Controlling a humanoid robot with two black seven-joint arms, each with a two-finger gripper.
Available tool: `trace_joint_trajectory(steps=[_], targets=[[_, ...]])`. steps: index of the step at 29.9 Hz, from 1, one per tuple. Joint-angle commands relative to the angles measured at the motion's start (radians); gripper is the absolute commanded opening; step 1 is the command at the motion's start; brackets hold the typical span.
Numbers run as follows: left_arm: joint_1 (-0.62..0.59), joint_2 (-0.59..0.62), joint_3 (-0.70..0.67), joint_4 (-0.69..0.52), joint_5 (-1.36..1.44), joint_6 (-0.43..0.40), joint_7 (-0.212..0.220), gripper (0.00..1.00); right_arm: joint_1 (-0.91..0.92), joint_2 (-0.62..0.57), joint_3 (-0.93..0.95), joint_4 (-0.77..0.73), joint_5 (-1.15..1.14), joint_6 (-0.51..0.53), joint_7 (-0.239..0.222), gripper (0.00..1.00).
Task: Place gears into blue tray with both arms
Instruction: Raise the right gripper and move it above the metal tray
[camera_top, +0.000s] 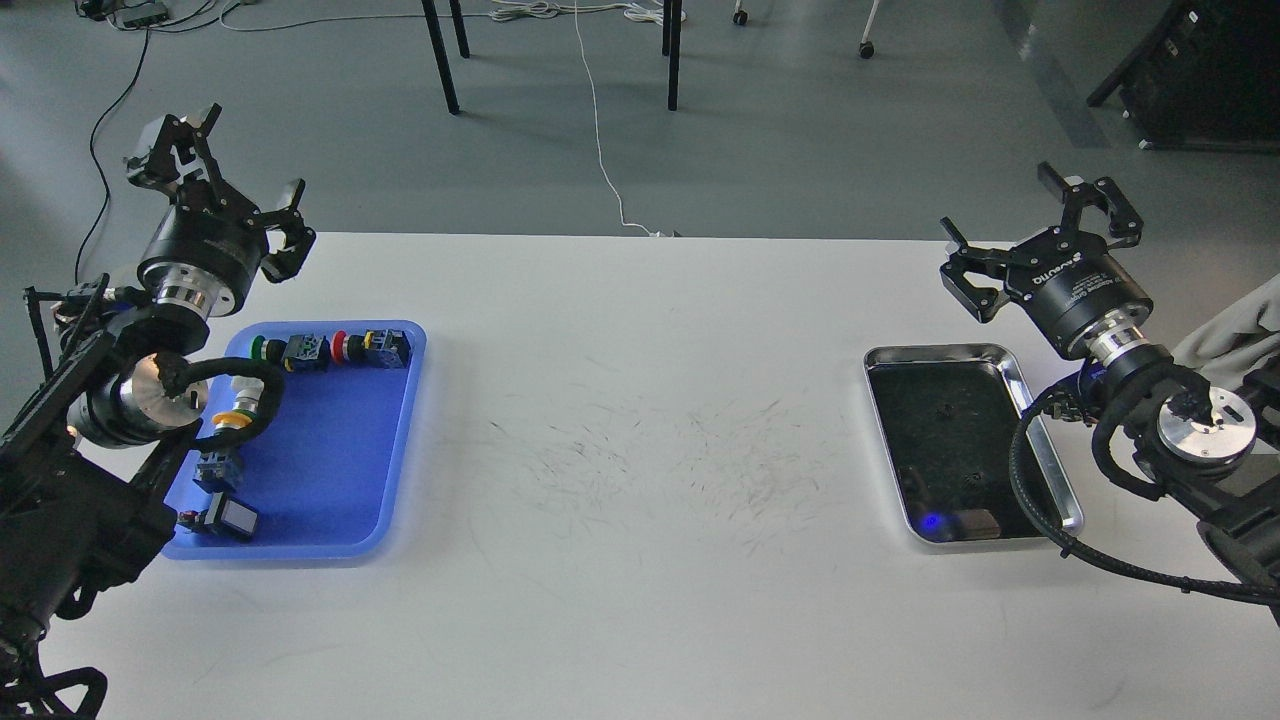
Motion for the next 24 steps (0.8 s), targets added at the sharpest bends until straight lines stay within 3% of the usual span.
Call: trace_joint_trajectory(steps=[1, 24], targets=[[0.002, 0.001, 0.001, 0.0, -0.001, 0.003, 0.0, 0.98, 0.0, 0.0, 0.0, 0.001, 0.0, 0.0, 0.0, 0.99], [-0.006, 0.021, 0.001, 0.019, 0.007, -0.009, 0.011, 0.98, 0.0, 0.0, 0.009, -0.004, -0.003, 0.0, -0.003, 0.99]])
